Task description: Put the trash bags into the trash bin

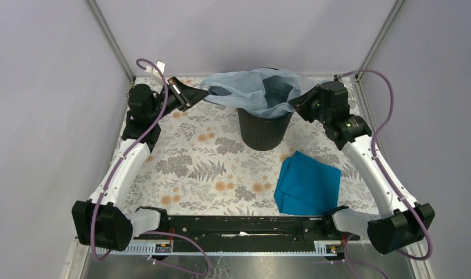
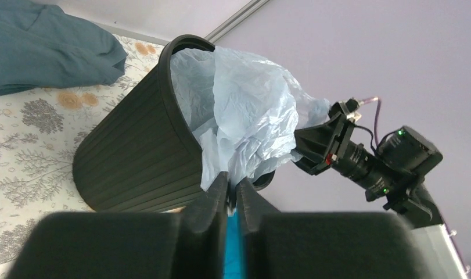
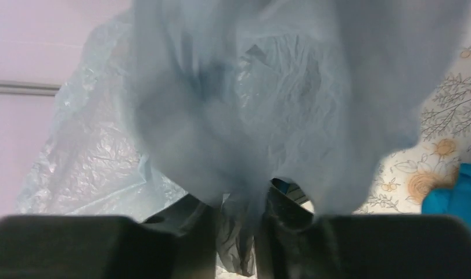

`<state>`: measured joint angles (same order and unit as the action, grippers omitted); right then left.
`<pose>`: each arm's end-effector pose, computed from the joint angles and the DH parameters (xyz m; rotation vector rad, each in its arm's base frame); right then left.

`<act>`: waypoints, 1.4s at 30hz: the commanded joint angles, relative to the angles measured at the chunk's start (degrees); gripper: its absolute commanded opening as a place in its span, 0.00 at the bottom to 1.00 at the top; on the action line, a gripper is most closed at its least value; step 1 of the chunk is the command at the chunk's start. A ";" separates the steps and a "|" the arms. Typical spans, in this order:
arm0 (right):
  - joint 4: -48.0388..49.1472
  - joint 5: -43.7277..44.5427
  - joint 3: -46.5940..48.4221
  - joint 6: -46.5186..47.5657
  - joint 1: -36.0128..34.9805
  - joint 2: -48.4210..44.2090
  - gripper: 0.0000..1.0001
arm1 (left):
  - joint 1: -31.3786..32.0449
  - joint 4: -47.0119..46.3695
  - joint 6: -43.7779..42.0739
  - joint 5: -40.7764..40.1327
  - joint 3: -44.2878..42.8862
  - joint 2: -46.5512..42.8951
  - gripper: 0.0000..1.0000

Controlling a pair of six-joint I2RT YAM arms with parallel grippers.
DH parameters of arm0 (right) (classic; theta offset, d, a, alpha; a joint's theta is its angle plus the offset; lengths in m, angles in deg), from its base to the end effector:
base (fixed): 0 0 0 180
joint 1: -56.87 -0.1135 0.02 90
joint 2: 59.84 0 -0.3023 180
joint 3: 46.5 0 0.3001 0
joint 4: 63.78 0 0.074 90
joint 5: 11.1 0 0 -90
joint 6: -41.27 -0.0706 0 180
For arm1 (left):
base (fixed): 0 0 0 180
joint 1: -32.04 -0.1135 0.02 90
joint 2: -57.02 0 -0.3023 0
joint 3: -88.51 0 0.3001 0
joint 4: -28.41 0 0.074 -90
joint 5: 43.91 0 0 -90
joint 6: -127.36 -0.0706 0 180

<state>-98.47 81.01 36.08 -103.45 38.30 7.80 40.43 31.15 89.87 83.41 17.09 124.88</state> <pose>0.3146 0.1029 0.4216 0.6463 1.8965 0.8116 0.3259 -0.0913 0.4140 -0.0948 1.7220 -1.3137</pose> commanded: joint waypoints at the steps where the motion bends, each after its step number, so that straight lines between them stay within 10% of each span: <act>1: 7.19 1.02 0.07 -3.60 -0.89 0.72 0.14 | -0.30 -3.25 -0.02 2.13 -1.01 -1.27 0.22; 8: 16.15 -7.07 -3.79 8.82 -1.21 -5.55 0.05 | 5.27 -4.47 -1.44 -0.27 0.50 -1.70 0.91; 12: 10.88 -8.32 0.51 12.59 -1.12 -5.02 0.02 | 8.15 -3.46 -2.62 -3.26 -1.24 1.42 0.99; 16: 12.60 -10.39 -0.29 16.46 -1.10 -6.02 0.00 | 8.84 -2.31 -5.20 -5.69 -3.16 3.27 0.75; 20: 8.93 -4.21 -1.57 25.21 -1.12 -8.03 0.00 | 7.96 7.29 -12.78 -14.00 -7.97 4.24 0.21; 23: 5.94 -1.01 -2.72 31.50 -1.12 -9.19 0.02 | 5.35 11.29 -13.79 -14.76 -9.91 4.98 0.01; 30: 5.79 6.47 -8.82 39.47 -1.12 -13.65 0.01 | 1.24 11.71 -12.98 -9.50 -10.53 2.92 0.01; 37: 10.80 -8.87 -8.57 37.53 -1.12 -10.61 0.02 | 1.81 2.44 -11.42 6.19 -8.08 0.02 0.35; 42: 12.73 -6.02 -8.12 39.48 -1.12 -10.29 0.02 | 1.81 3.22 -12.64 0.01 -10.88 1.90 0.00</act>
<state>-90.67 75.15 27.08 -66.55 37.17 -2.41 42.39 38.82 77.92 84.48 9.49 126.06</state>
